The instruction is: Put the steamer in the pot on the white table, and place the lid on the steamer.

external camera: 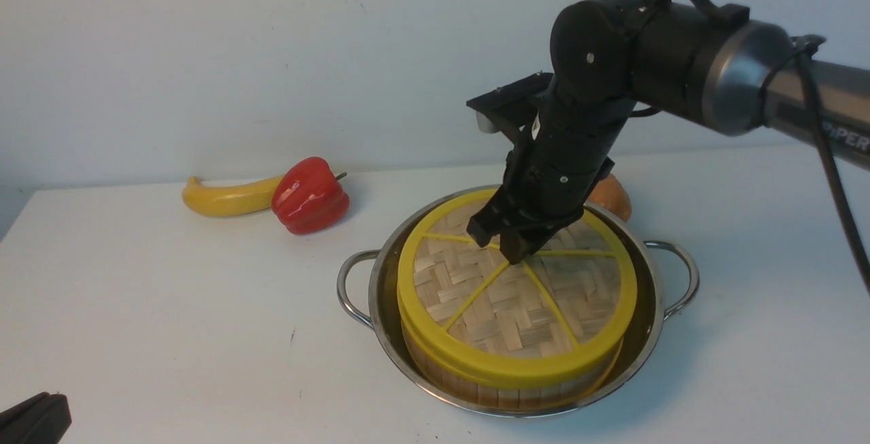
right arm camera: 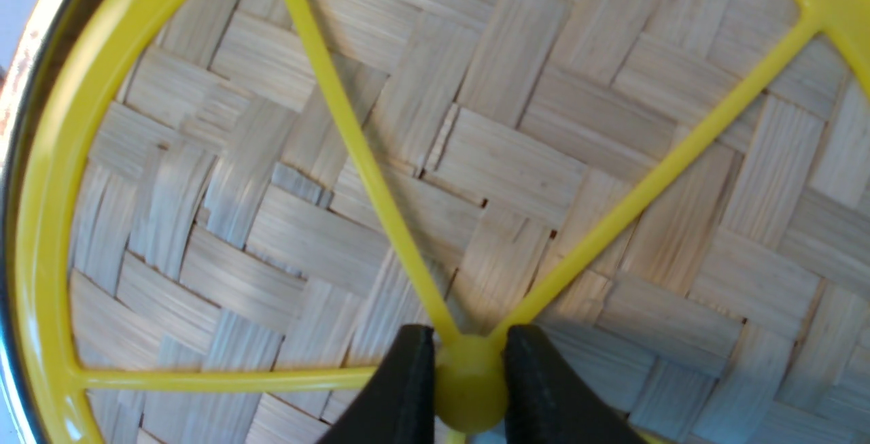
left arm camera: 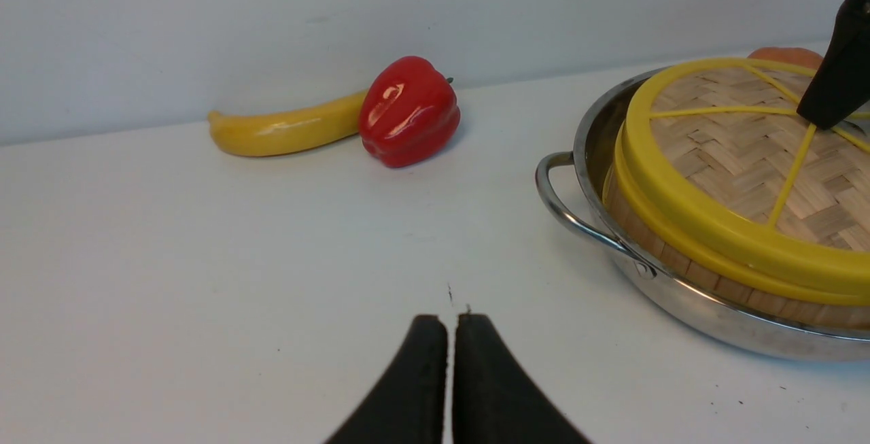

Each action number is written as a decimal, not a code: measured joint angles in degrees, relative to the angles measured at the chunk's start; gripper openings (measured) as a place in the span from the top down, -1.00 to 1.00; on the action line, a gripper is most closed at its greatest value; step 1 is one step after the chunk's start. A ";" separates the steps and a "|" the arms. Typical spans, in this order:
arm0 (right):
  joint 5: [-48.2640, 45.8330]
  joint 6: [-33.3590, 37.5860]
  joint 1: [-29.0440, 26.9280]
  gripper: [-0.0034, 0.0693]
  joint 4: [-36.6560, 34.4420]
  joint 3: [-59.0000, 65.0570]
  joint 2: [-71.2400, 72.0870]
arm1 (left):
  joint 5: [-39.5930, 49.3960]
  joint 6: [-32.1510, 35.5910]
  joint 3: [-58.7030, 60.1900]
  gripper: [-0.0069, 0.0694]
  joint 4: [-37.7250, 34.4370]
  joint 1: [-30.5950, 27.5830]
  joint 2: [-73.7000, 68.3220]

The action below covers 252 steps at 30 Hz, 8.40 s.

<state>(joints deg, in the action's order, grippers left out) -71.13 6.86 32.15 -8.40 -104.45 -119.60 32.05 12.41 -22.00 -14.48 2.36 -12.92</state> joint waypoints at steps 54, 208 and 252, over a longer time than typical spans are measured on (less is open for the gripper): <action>-0.91 1.35 -0.04 0.51 -0.83 -3.00 -1.60 | 0.00 0.00 0.00 0.79 0.00 0.00 0.00; 64.15 -18.21 -35.57 0.50 6.74 104.83 119.14 | -0.13 0.00 0.00 0.54 0.16 0.00 0.00; 55.45 -18.03 -35.57 0.25 7.20 104.94 119.60 | -0.36 2.54 6.59 0.41 5.52 -4.49 12.92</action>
<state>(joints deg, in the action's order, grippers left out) -15.68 -11.17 -3.42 -1.20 0.49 0.00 31.69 14.95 -15.41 -8.97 -2.13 0.00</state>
